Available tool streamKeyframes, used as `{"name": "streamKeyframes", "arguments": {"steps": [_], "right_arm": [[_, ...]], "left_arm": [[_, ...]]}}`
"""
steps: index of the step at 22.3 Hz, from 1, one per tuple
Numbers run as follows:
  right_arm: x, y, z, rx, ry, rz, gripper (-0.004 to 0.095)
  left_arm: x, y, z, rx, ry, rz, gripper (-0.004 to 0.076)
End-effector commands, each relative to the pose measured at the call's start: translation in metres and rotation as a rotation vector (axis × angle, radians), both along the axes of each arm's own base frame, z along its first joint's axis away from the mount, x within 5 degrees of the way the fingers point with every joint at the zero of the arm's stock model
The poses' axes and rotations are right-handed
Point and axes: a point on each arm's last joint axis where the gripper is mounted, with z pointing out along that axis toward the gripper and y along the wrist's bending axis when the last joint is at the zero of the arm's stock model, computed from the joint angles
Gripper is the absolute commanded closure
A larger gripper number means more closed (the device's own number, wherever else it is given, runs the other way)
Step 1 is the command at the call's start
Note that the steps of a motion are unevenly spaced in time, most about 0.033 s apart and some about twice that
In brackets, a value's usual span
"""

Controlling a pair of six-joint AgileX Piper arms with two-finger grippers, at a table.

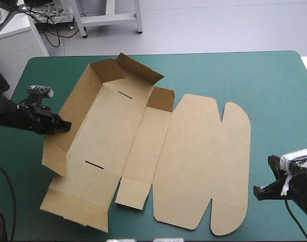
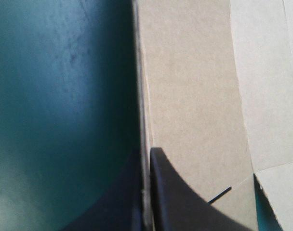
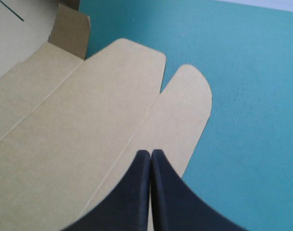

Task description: Fold the box

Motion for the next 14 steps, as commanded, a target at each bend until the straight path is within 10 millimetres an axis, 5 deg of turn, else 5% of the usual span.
{"name": "streamKeyframes", "arguments": {"steps": [1,6,14], "right_arm": [[0.004,0.0,0.019,0.042,-0.142,-0.018,0.0923],[-0.002,0.0,0.031,0.041,-0.173,-0.014,0.0923],[-0.013,0.0,0.045,0.028,-0.178,-0.009,0.0923]], "left_arm": [[-0.006,-0.034,0.045,0.129,-0.133,-0.145,0.0731],[0.002,-0.088,0.077,0.409,-0.455,-0.302,0.0731],[-0.004,-0.176,0.089,0.678,-0.925,-0.632,0.0731]]}}
